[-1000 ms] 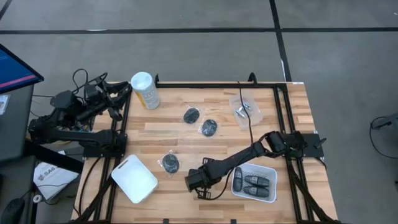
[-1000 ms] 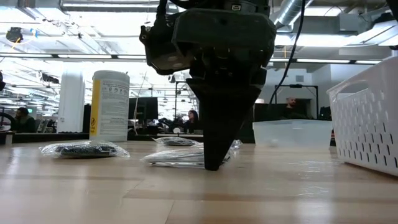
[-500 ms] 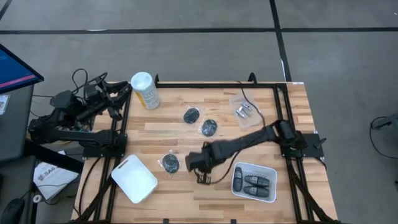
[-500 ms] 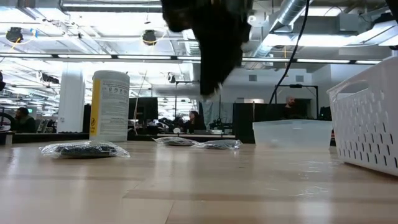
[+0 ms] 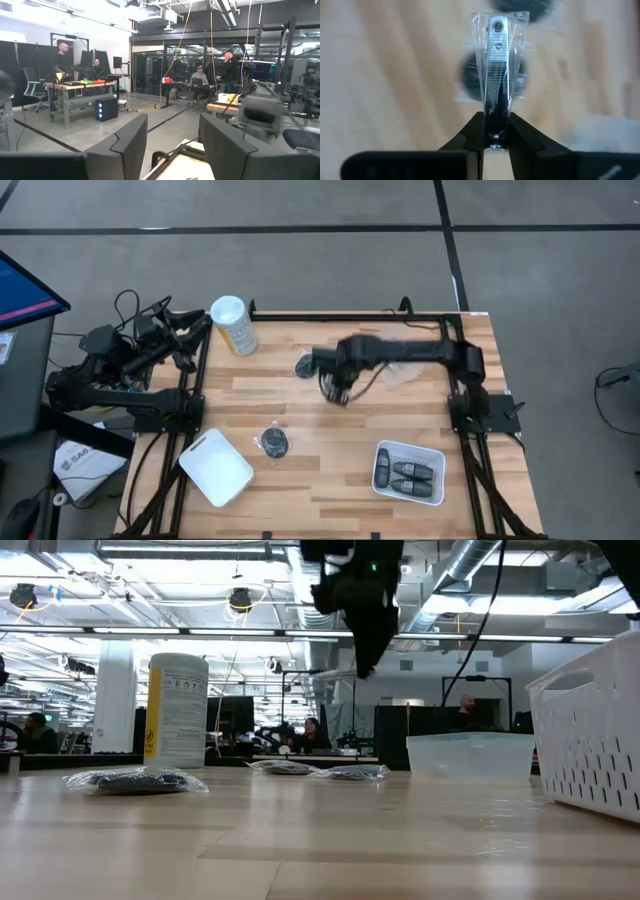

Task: Pick & Place Travel size toiletries
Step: Put the silver nail cutter into the transparent bin

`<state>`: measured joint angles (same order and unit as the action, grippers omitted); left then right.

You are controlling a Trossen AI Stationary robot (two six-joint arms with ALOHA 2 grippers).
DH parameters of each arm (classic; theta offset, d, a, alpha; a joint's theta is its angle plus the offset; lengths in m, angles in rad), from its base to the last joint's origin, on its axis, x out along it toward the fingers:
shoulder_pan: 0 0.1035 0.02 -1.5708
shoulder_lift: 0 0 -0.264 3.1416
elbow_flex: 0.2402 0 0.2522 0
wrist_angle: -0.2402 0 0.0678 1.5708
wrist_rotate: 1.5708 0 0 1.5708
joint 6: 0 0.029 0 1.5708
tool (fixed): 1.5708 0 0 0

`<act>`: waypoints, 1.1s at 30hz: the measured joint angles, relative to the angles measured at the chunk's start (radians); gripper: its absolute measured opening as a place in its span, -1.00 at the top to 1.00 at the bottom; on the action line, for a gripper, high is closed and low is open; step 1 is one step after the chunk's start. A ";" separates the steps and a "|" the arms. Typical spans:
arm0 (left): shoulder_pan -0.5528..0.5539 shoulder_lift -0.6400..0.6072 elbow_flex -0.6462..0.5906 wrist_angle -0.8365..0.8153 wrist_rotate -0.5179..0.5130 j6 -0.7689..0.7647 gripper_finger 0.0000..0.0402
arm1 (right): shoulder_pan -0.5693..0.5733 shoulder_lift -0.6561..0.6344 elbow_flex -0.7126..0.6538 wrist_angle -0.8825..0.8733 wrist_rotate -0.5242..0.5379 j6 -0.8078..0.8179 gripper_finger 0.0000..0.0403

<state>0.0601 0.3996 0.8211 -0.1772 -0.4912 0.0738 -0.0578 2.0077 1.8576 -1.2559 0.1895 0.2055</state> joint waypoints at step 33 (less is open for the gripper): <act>0.000 0.000 0.000 0.003 -0.063 -0.003 0.12 | -0.576 -0.334 -0.704 0.218 -0.001 -0.029 0.76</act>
<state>0.0601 0.3996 0.8211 -0.1741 -0.5542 0.0704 -0.6334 1.6733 1.1534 -1.0380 0.1887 0.1768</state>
